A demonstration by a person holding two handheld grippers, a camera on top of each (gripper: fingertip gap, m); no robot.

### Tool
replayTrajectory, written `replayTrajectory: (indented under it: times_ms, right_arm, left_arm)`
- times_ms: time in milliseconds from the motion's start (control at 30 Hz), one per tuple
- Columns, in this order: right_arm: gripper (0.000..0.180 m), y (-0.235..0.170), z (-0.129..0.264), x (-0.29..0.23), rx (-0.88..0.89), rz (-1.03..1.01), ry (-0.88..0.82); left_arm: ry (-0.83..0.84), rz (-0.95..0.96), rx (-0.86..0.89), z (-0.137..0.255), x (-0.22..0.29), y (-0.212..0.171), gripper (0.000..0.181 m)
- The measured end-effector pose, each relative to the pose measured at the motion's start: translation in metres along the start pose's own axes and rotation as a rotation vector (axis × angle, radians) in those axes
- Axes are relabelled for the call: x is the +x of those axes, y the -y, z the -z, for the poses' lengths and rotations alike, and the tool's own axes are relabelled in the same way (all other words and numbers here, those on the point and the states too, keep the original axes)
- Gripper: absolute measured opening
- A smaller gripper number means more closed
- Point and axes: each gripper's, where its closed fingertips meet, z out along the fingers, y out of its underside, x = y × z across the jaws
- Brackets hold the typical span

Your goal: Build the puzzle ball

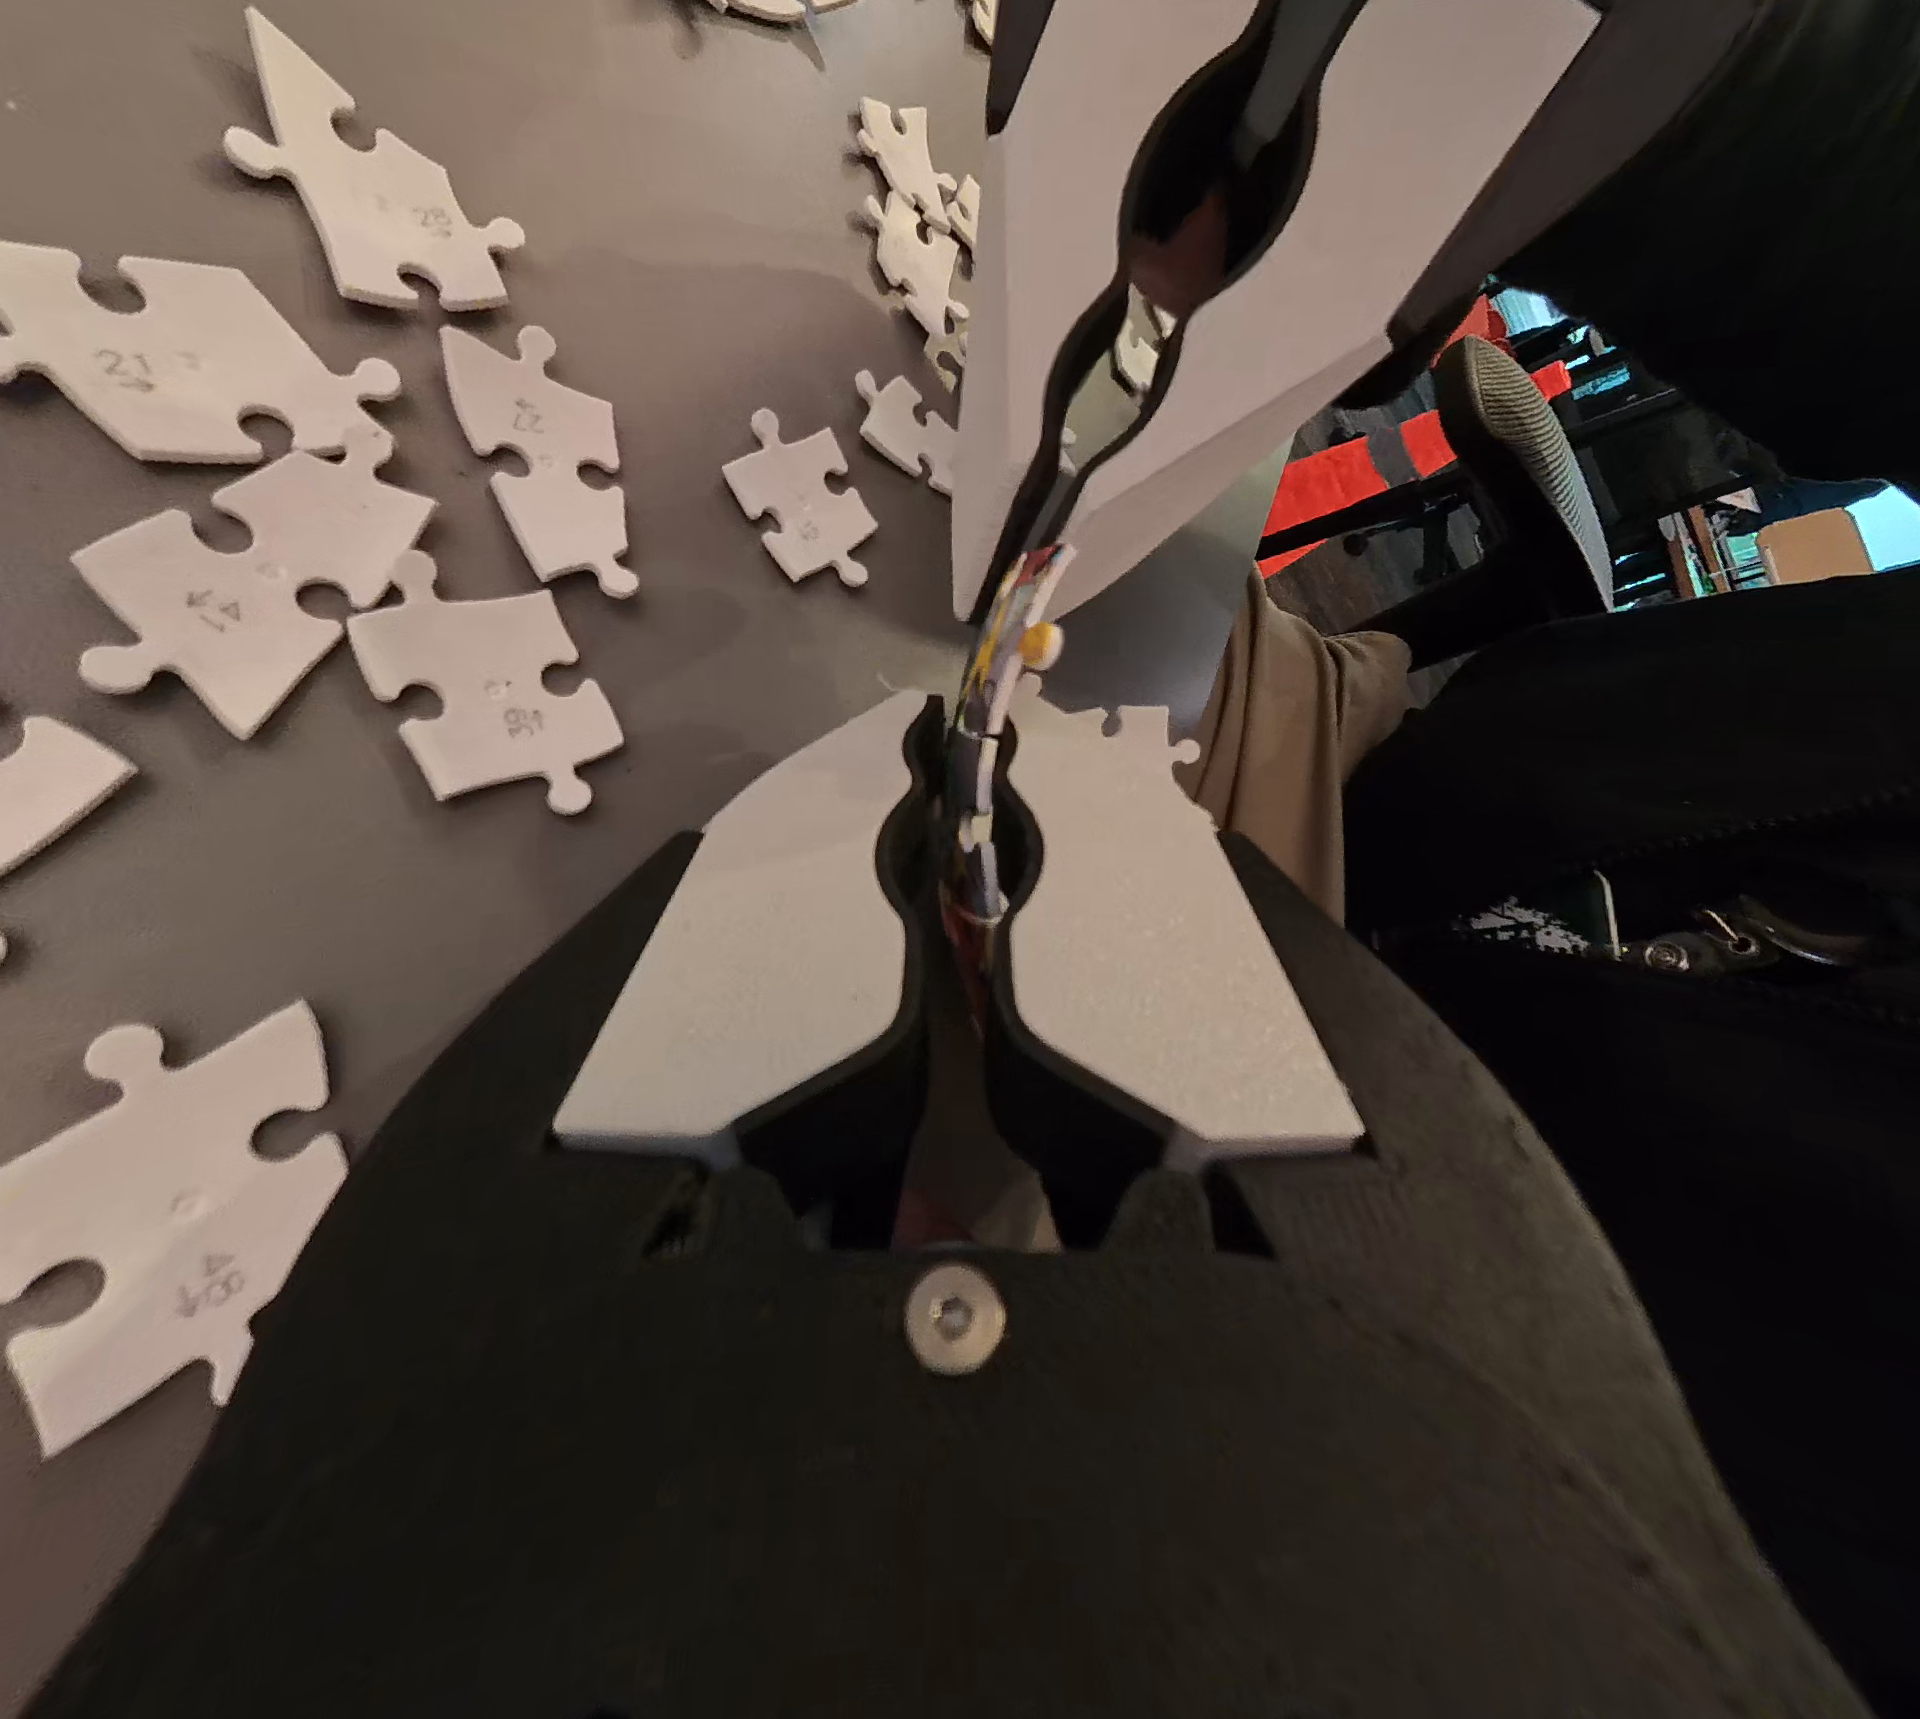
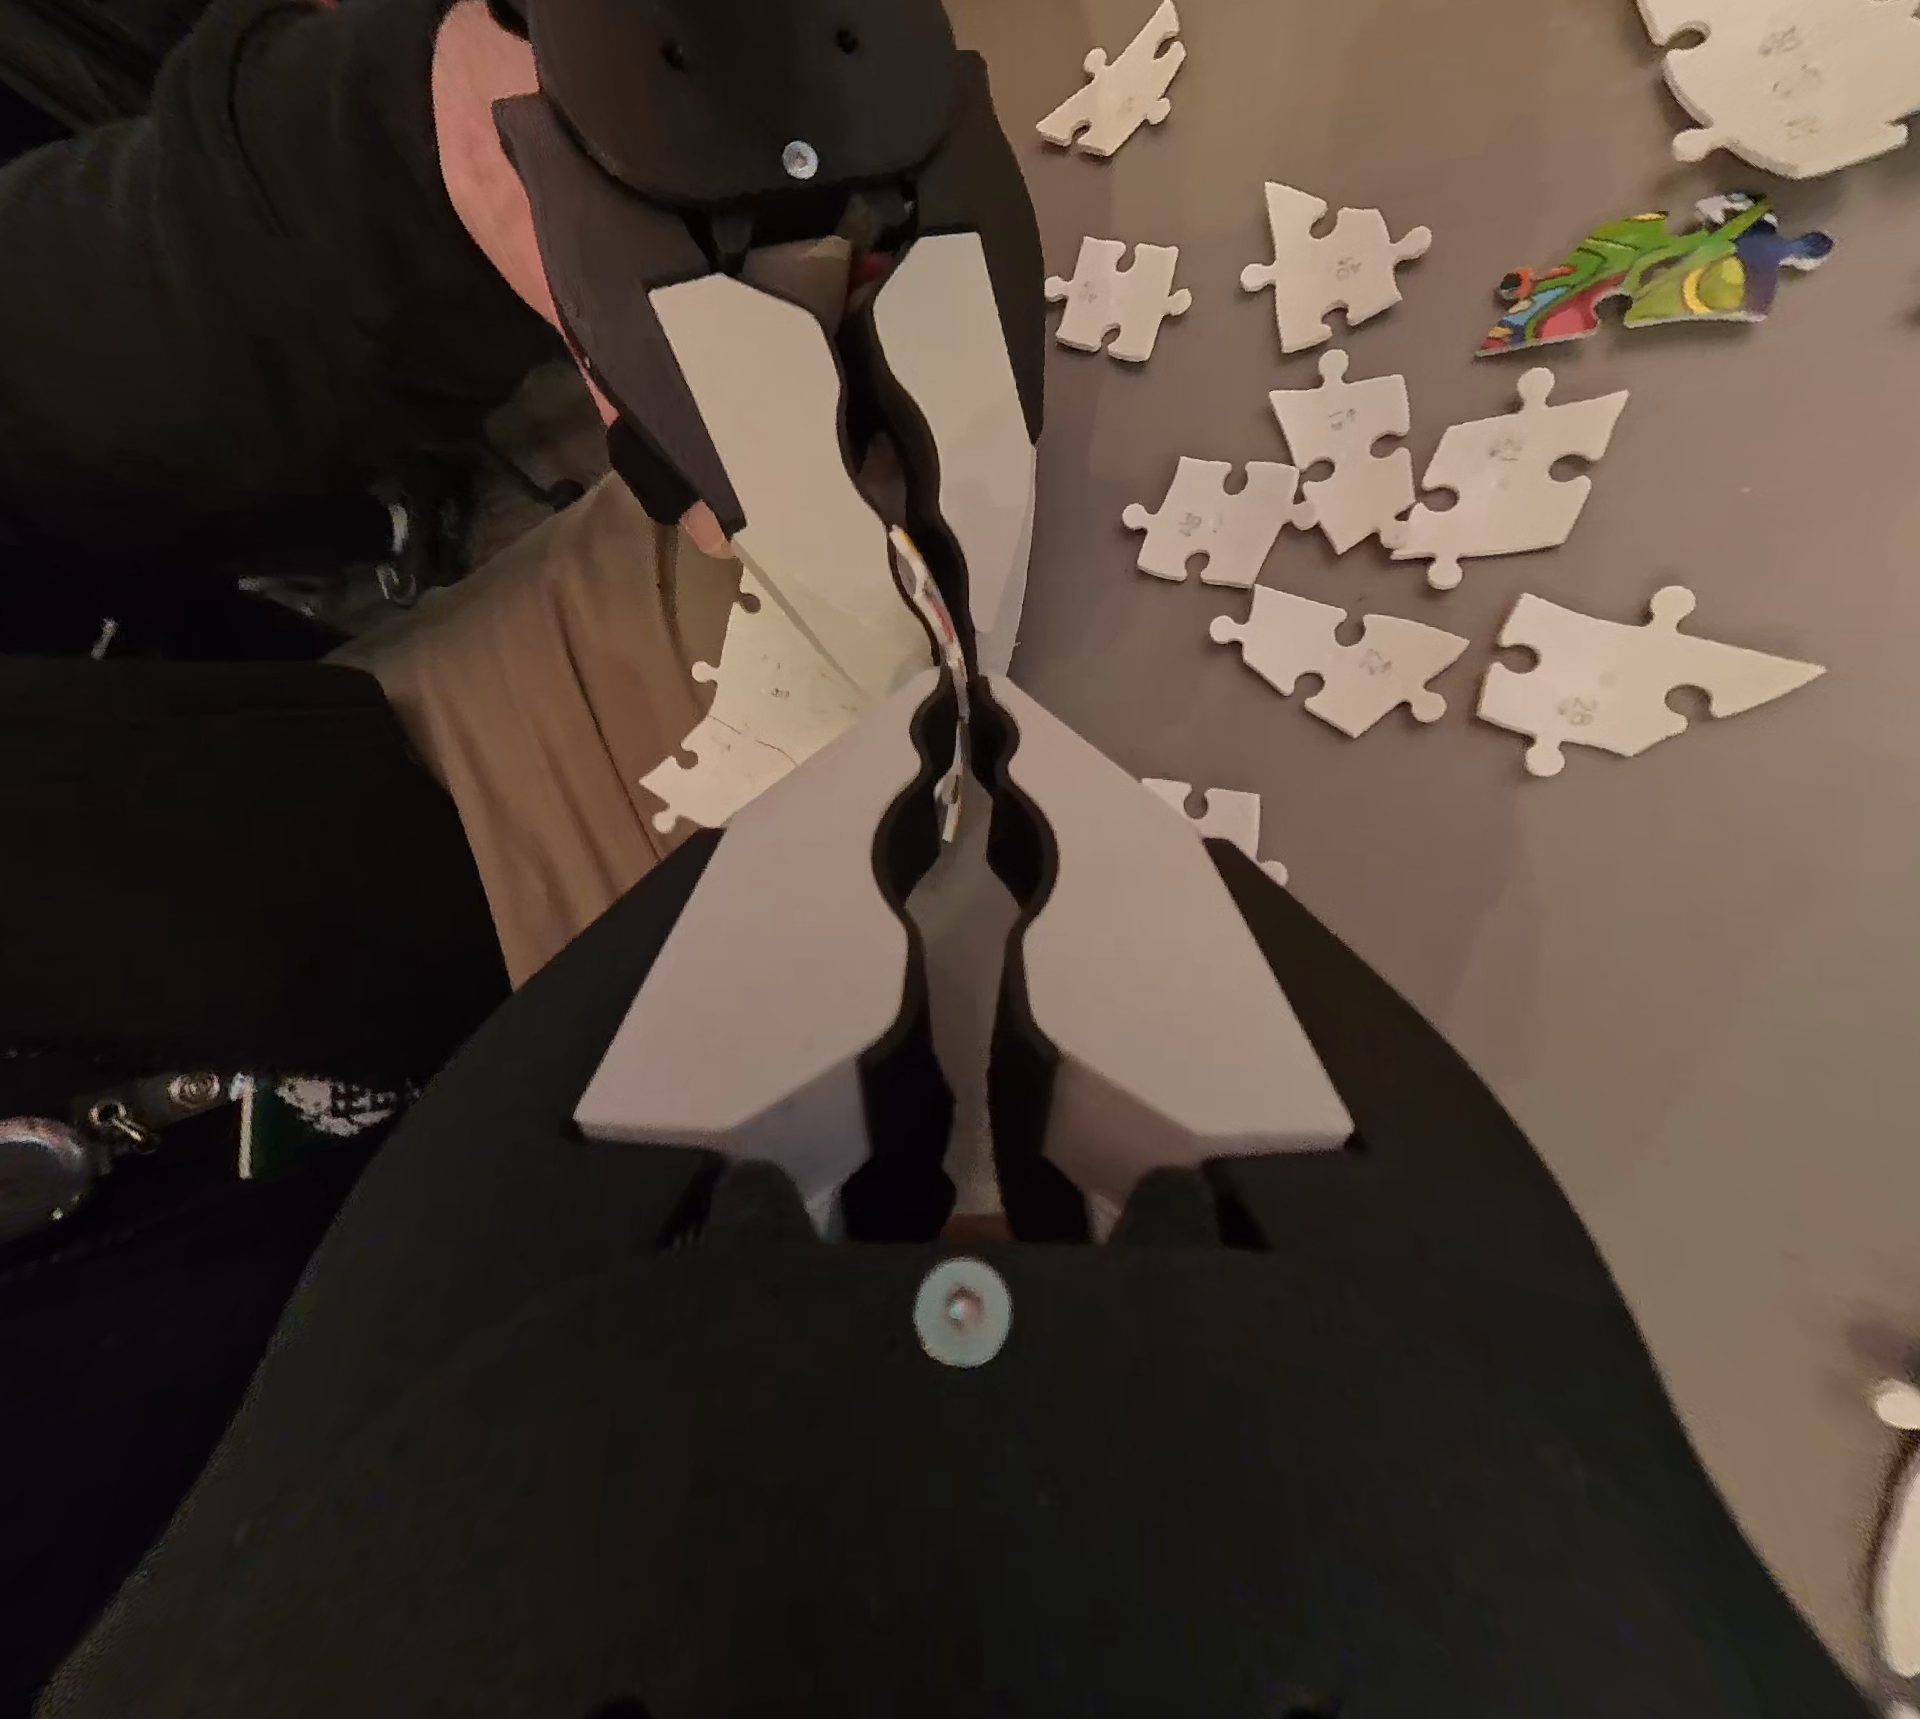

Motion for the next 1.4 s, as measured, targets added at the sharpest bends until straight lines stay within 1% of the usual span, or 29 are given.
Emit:
replayTrajectory:
  times_ms: [100, 200, 300, 400, 467, 600, 867, 1067, 1200, 1400]
  right_arm:
    - [0.000, 0.0013, -0.0006, 0.0017, 0.026, -0.087, 0.011]
    - [0.001, 0.0020, -0.0016, 0.0032, 0.035, -0.117, -0.004]
    - [0.002, 0.0034, -0.0013, 0.0034, 0.041, -0.100, -0.013]
    - [0.007, -0.0019, -0.0012, 0.0039, 0.005, -0.042, -0.035]
    - [0.002, -0.0048, -0.0022, 0.0031, -0.009, -0.012, -0.039]
    - [0.000, -0.0054, -0.0032, 0.0031, 0.009, -0.004, -0.032]
    - [0.000, -0.0054, -0.0012, 0.0022, 0.021, -0.115, 0.012]
    - [0.000, -0.0048, -0.0045, 0.0035, 0.033, -0.112, 0.006]
    - [0.000, -0.0040, -0.0058, 0.0034, 0.046, -0.122, 0.010]
    - [0.000, -0.0044, -0.0052, 0.0029, 0.061, -0.192, 0.053]
  left_arm:
    - [0.010, 0.002, 0.003, 0.0003, -0.0018, 0.0007, 0.006]
    - [0.015, 0.007, 0.003, 0.0005, -0.0032, 0.0004, 0.006]
    - [0.016, 0.014, 0.013, 0.0019, -0.0042, 0.0017, 0.006]
    - [0.017, 0.017, 0.021, 0.0023, -0.0044, 0.0028, 0.006]
    - [0.016, 0.017, 0.022, 0.0029, -0.0042, 0.0030, 0.006]
    - [0.017, 0.010, 0.018, 0.0026, -0.0037, 0.0023, 0.006]
    - [0.023, -0.015, 0.012, 0.0019, -0.0020, 0.0036, 0.006]
    - [0.025, -0.009, 0.020, 0.0037, -0.0042, 0.0026, 0.009]
    - [0.020, -0.003, 0.043, 0.0066, -0.0045, 0.0057, 0.006]
    - [-0.002, 0.001, 0.043, 0.0059, -0.0025, 0.0055, 0.006]
